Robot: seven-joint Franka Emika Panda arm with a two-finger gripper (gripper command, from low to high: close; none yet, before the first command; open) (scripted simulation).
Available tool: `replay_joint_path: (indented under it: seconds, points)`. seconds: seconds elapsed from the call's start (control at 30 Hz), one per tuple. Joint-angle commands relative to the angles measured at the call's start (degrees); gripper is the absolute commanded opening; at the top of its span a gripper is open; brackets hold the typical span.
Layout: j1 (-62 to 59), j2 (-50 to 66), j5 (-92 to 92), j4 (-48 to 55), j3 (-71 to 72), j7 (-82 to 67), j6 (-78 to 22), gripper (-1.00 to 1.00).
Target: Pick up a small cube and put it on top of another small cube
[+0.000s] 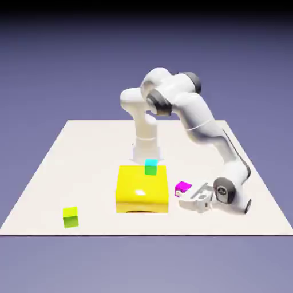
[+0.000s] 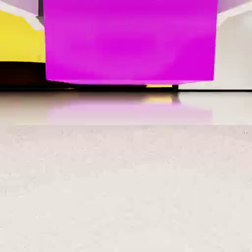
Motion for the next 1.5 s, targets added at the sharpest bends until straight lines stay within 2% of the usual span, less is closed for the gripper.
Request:
replay_joint_path:
  seconds: [0.0, 0.2, 0.63, 1.03, 1.23, 1.3, 1.4, 1.43, 1.47]
  points:
    - [-0.1, 0.6, -0.2, 1.8, 1.3, 0.1, -1.6, -1.00]
    - [1.5, -2.0, -5.1, 1.4, 2.4, -14.3, 6.3, -1.00]
    - [-1.8, -11.5, -36.5, -3.5, -19.4, -42.3, 27.2, -1.00]
    - [-1.0, -15.4, -44.1, -17.3, -44.4, -44.0, 44.8, -1.00]
    - [8.6, -16.8, -41.4, -23.2, -56.5, -35.6, 49.0, -1.00]
    - [9.9, -16.8, -40.7, -23.4, -57.1, -34.3, 48.7, -1.00]
    - [5.5, -11.9, -44.1, -21.4, -58.6, -31.8, 53.7, -1.00]
    - [5.5, -11.9, -44.1, -21.4, -58.6, -31.8, 53.7, 1.00]
    - [5.5, -11.9, -44.1, -21.4, -58.6, -31.8, 53.7, 1.00]
